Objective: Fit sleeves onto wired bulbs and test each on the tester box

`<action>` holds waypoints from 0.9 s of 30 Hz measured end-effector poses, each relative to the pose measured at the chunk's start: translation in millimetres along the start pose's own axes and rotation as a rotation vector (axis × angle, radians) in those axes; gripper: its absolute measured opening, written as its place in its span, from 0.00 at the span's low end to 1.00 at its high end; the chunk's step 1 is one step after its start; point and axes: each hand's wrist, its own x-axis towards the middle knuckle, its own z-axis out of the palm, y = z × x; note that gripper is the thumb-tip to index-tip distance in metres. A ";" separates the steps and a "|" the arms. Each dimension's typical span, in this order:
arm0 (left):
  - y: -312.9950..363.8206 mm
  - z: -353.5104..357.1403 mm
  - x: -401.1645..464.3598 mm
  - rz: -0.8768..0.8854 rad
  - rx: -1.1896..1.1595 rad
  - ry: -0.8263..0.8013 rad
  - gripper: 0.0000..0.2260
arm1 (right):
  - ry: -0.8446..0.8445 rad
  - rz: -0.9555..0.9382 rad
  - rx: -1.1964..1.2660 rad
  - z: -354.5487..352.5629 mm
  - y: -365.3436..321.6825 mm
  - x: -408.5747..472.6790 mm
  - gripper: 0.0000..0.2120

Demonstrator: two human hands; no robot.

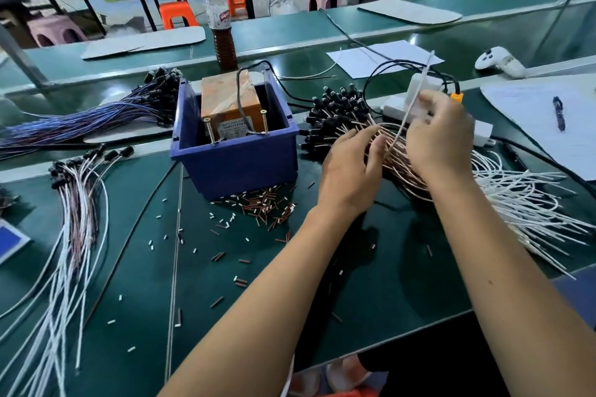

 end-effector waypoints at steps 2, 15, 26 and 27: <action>1.9 -14.5 -6.9 0.044 -0.057 0.095 0.13 | 0.252 -0.098 0.056 0.1 -15.4 -8.5 0.16; -37.3 -198.9 -83.8 0.022 0.203 0.784 0.16 | -0.290 -0.770 0.457 72.9 -142.6 -124.2 0.11; -117.2 -297.8 -103.4 -0.862 0.971 0.282 0.14 | -1.012 -0.906 0.121 144.3 -202.0 -191.9 0.09; -120.6 -300.4 -104.1 -0.861 0.981 0.272 0.14 | -1.022 -0.896 0.109 148.7 -205.2 -191.8 0.09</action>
